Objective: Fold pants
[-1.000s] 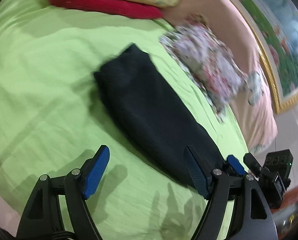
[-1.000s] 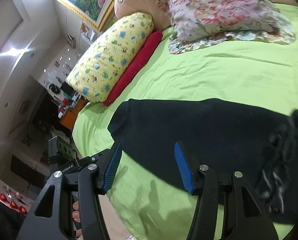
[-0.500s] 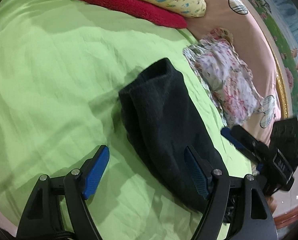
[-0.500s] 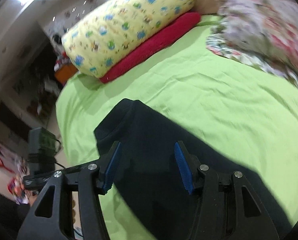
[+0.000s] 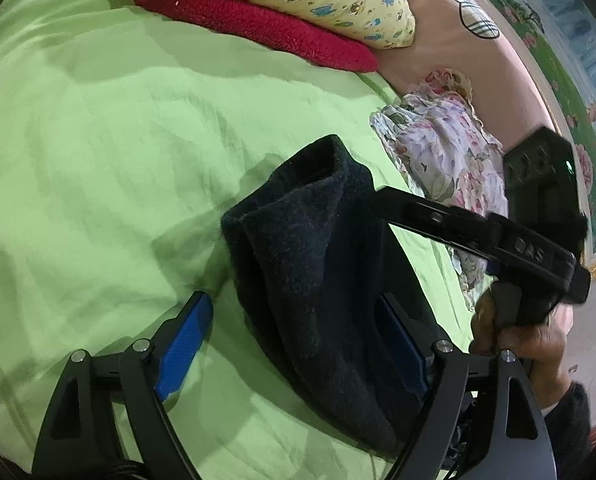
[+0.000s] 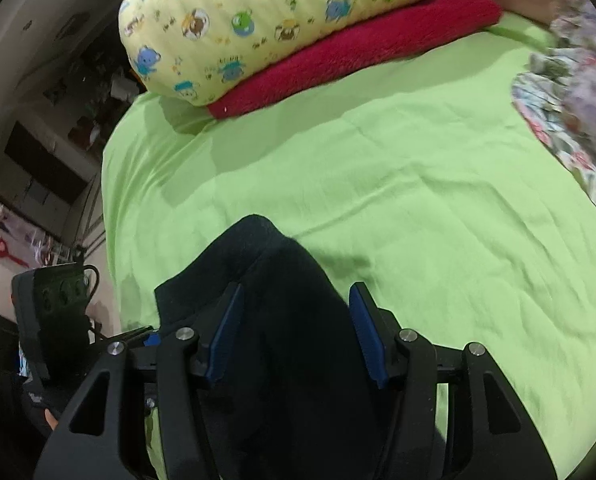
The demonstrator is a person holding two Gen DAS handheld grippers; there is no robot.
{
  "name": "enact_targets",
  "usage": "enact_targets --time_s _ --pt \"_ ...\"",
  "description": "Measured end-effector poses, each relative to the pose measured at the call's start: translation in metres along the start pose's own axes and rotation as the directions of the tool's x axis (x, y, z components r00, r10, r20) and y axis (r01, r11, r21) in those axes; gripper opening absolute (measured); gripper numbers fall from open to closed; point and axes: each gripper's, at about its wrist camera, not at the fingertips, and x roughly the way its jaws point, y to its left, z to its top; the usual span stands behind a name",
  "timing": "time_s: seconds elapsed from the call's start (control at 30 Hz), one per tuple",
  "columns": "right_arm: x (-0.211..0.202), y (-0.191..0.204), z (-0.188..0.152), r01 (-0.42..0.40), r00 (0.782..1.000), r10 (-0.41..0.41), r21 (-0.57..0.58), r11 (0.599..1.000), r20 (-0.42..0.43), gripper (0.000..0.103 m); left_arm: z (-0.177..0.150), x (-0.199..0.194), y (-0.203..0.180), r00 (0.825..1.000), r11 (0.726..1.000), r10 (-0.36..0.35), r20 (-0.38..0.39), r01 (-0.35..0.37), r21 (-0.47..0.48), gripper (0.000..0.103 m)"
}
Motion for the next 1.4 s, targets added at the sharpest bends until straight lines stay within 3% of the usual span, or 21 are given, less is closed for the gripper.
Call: enact_targets --time_s 0.13,0.27,0.33,0.4,0.5,0.87,1.13,1.4 --pt "0.017 0.001 0.007 -0.011 0.999 0.01 -0.025 1.0 -0.052 0.053 0.001 0.003 -0.002 1.0 1.0 0.008 0.018 -0.008 0.012 0.083" --pt "0.021 0.002 0.006 -0.024 0.998 0.022 -0.035 0.999 -0.053 0.033 0.004 0.008 -0.005 0.999 0.999 0.002 0.033 -0.003 0.036 0.08" --pt "0.016 -0.001 0.004 -0.04 0.999 0.039 -0.028 0.999 -0.035 0.027 0.005 0.009 -0.001 0.998 0.999 -0.019 0.057 0.017 0.029 0.066" --pt "0.006 -0.007 0.001 -0.07 0.998 0.07 0.002 0.998 0.004 0.021 0.007 0.012 0.005 0.998 1.0 -0.011 0.057 0.009 0.024 0.039" --pt "-0.008 -0.011 -0.005 -0.11 0.993 0.108 0.037 0.993 0.057 0.02 0.009 0.013 0.005 0.997 0.998 -0.069 0.04 0.068 0.019 0.027" --pt "-0.083 -0.013 -0.037 -0.172 0.955 0.142 0.095 0.98 0.261 0.018 0.009 -0.02 -0.064 0.98 0.974 -0.19 0.051 0.182 0.136 0.024" --pt "-0.144 -0.022 -0.082 -0.204 0.903 0.131 0.141 0.969 0.41 0.018 -0.004 -0.035 -0.123 0.961 0.932 -0.276 0.011 0.264 0.25 0.024" --pt "-0.181 -0.045 -0.138 -0.256 0.851 0.119 0.208 0.944 0.511 0.018 -0.036 -0.036 -0.169 0.95 0.895 -0.306 -0.06 0.309 0.323 0.025"
